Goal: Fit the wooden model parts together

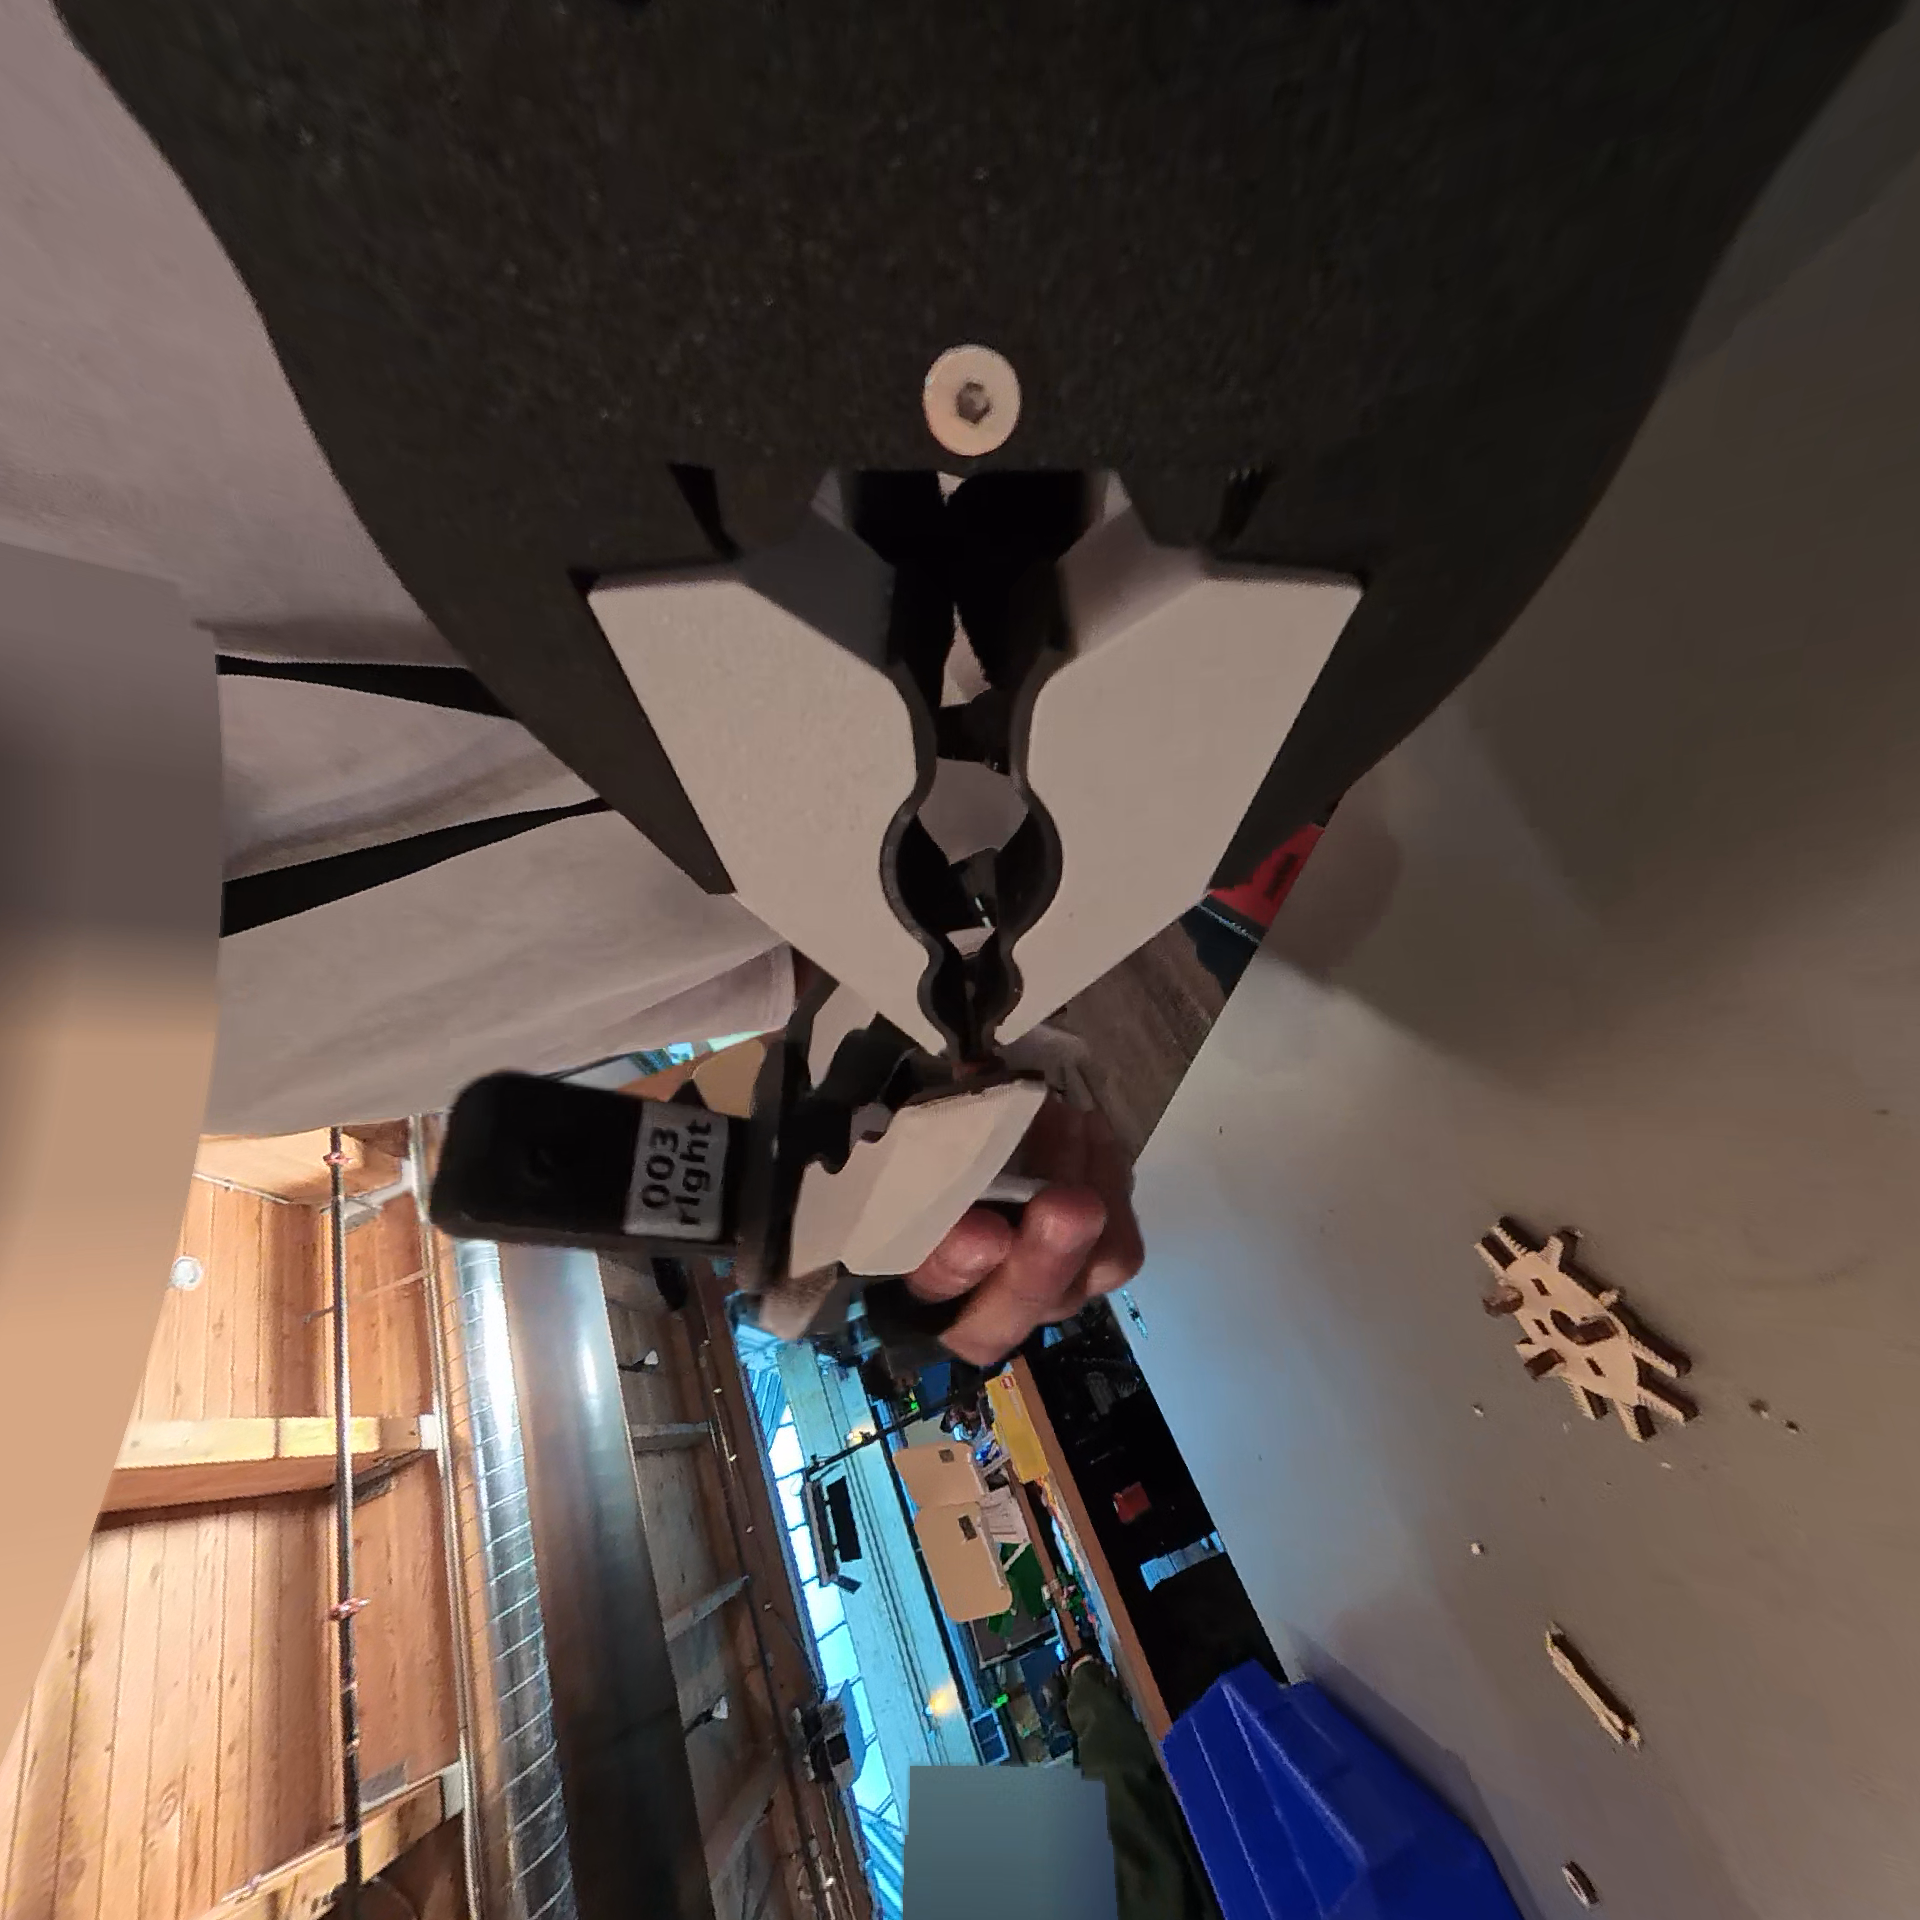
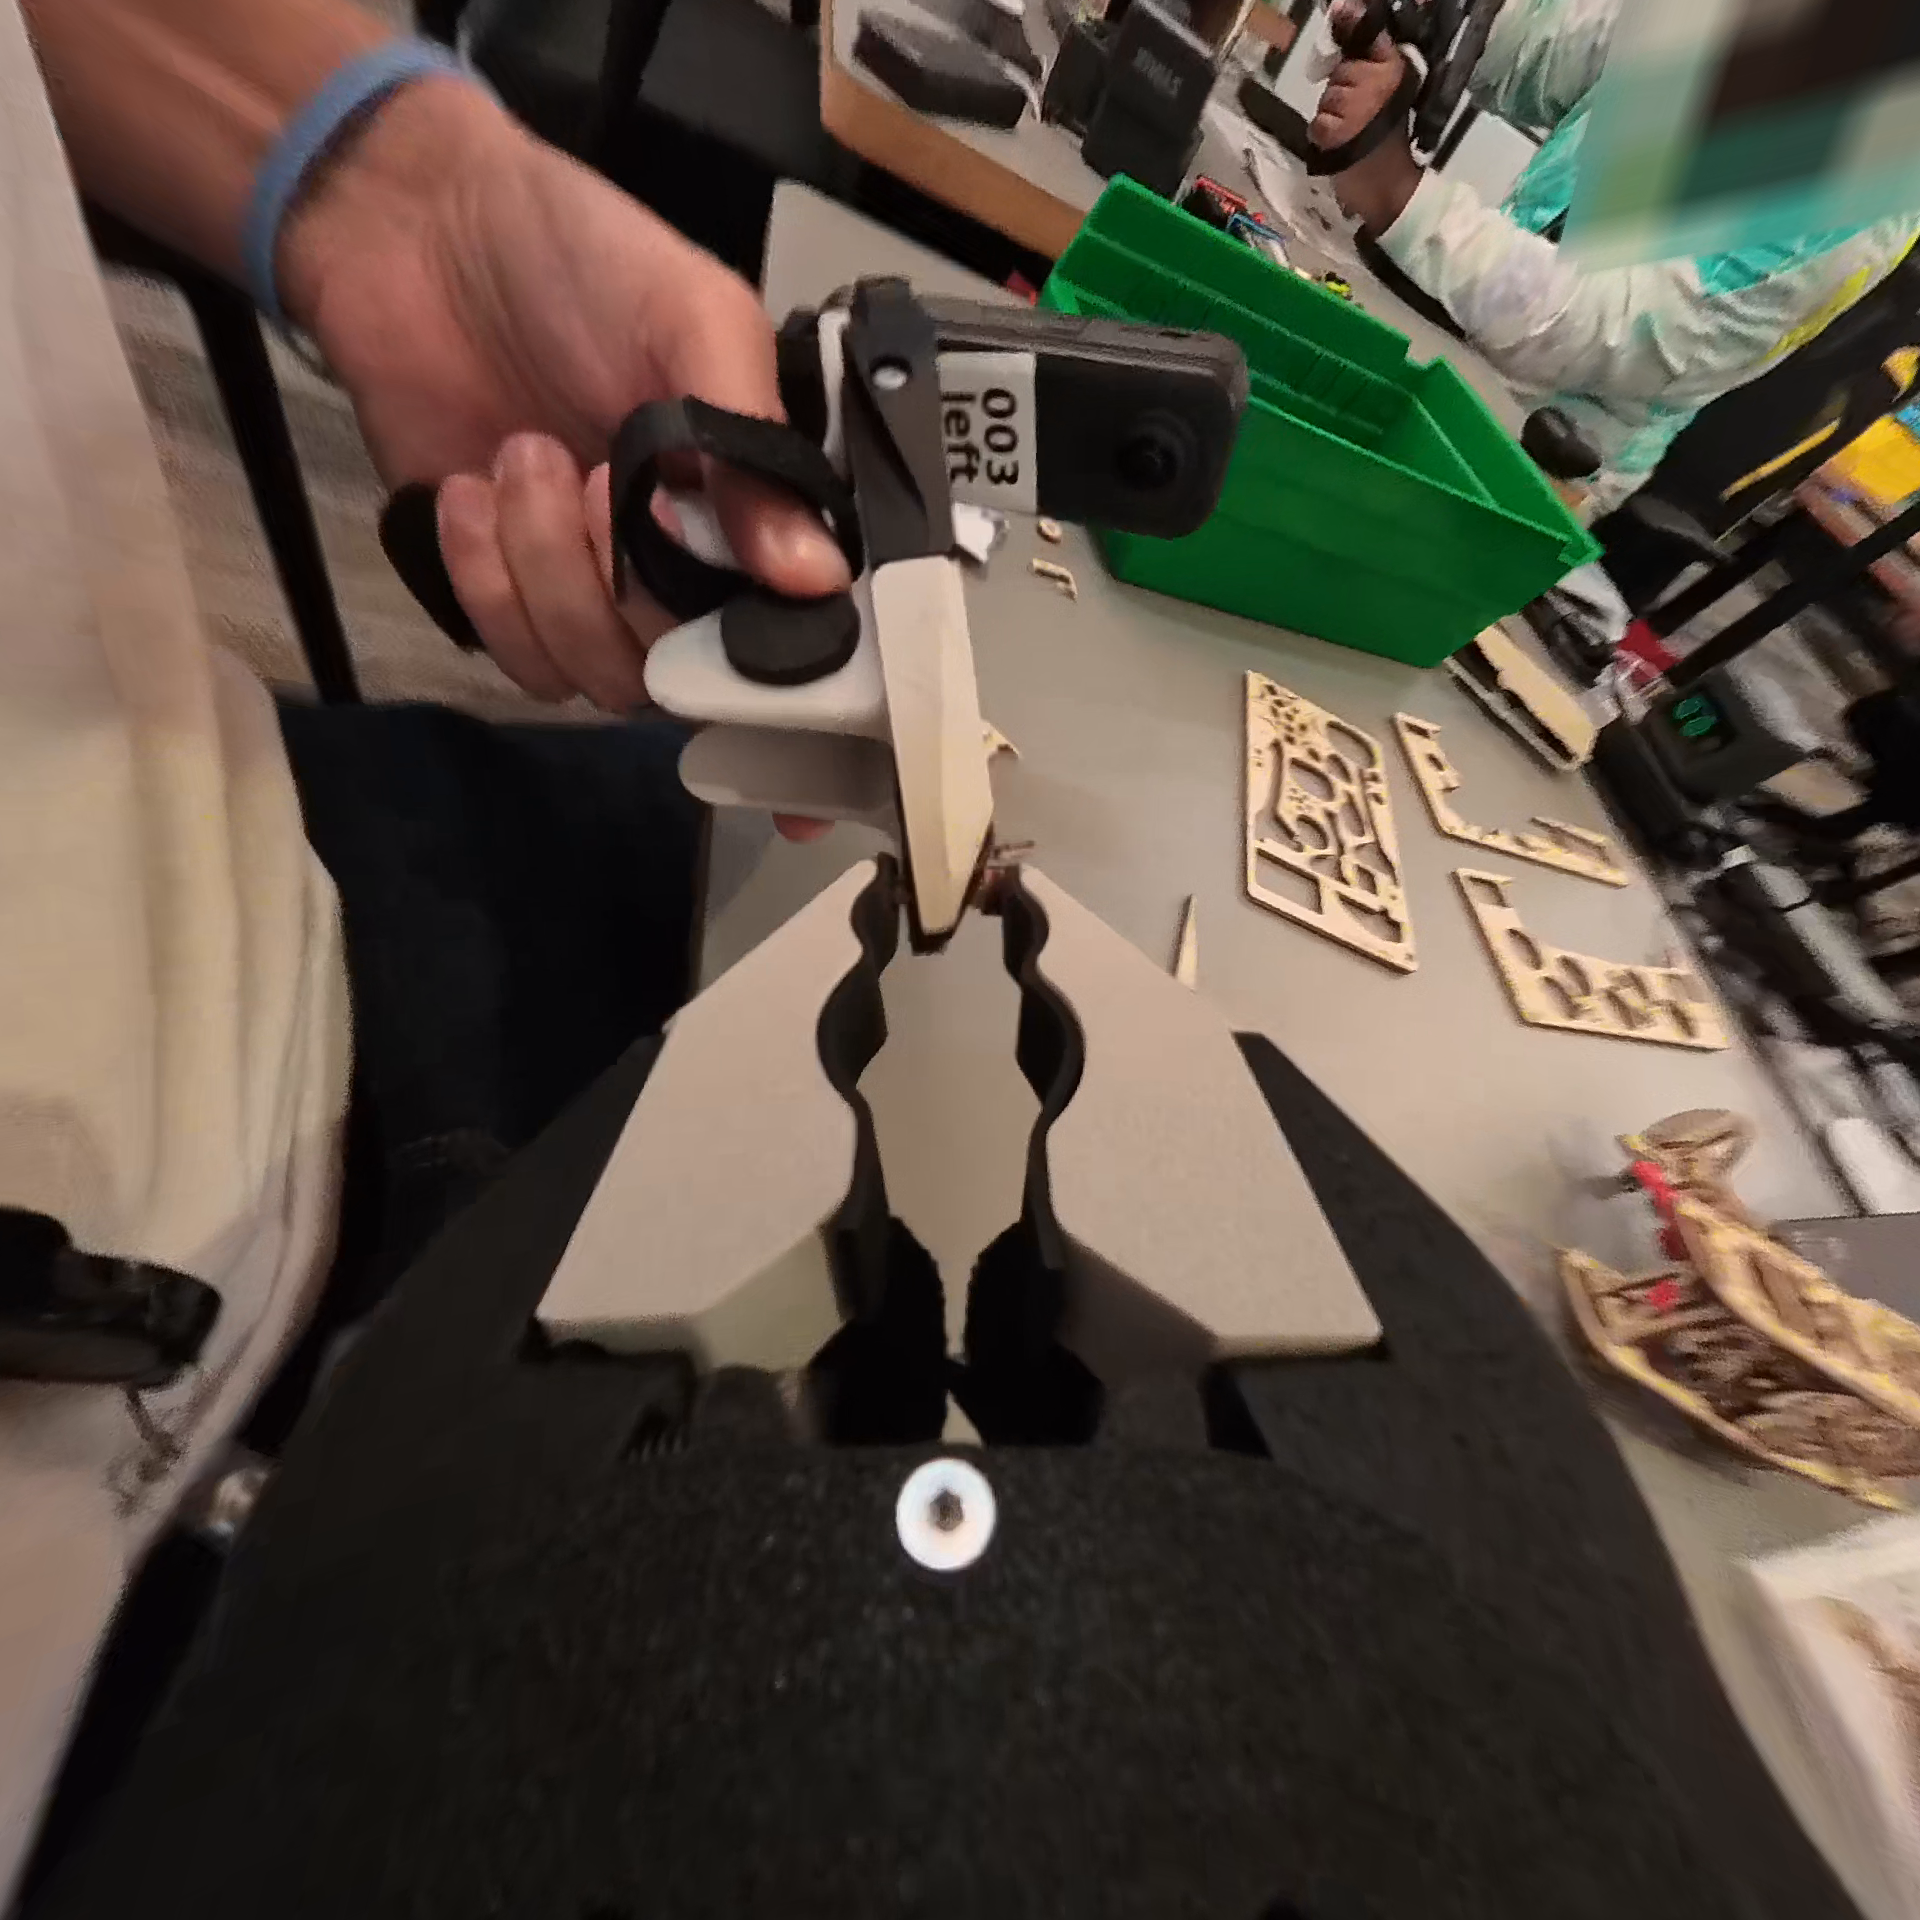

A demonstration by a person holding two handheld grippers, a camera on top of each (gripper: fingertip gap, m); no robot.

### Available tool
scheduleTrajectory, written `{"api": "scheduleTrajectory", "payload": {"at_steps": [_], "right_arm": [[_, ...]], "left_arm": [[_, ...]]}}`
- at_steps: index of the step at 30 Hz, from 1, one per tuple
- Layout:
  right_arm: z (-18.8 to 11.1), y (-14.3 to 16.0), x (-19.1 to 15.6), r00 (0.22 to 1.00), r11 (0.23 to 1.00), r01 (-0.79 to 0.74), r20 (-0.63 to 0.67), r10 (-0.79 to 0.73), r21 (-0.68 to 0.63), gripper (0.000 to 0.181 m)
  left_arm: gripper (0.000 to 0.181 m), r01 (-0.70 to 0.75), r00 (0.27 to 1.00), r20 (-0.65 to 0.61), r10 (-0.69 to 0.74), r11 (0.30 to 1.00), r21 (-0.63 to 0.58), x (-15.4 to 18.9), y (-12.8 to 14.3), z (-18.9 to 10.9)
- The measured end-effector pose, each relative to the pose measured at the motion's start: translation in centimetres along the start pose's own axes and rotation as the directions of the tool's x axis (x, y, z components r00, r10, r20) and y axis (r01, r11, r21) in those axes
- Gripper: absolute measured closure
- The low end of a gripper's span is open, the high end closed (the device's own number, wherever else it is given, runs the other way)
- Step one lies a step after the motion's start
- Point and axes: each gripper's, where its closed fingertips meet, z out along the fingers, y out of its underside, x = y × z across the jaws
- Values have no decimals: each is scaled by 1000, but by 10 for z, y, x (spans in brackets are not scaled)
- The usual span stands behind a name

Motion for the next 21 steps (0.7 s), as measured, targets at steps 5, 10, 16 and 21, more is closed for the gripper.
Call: {"api": "scheduleTrajectory", "payload": {"at_steps": [5,10,16,21], "right_arm": [[-21,-3,3,939,945,-319,159,306,68,138],[-38,-4,26,754,760,-641,267,600,104,163],[-24,0,-2,793,830,-558,307,526,18,164],[-25,-4,-8,798,841,-541,336,501,31,166]], "left_arm": [[181,-196,979,42,197,980,-28,10,-12,-9],[181,-638,618,205,759,636,-434,-17,-1,-17],[181,-690,410,72,909,360,-628,-22,9,-11],[181,-699,390,7,921,301,-648,-19,11,-6]]}}
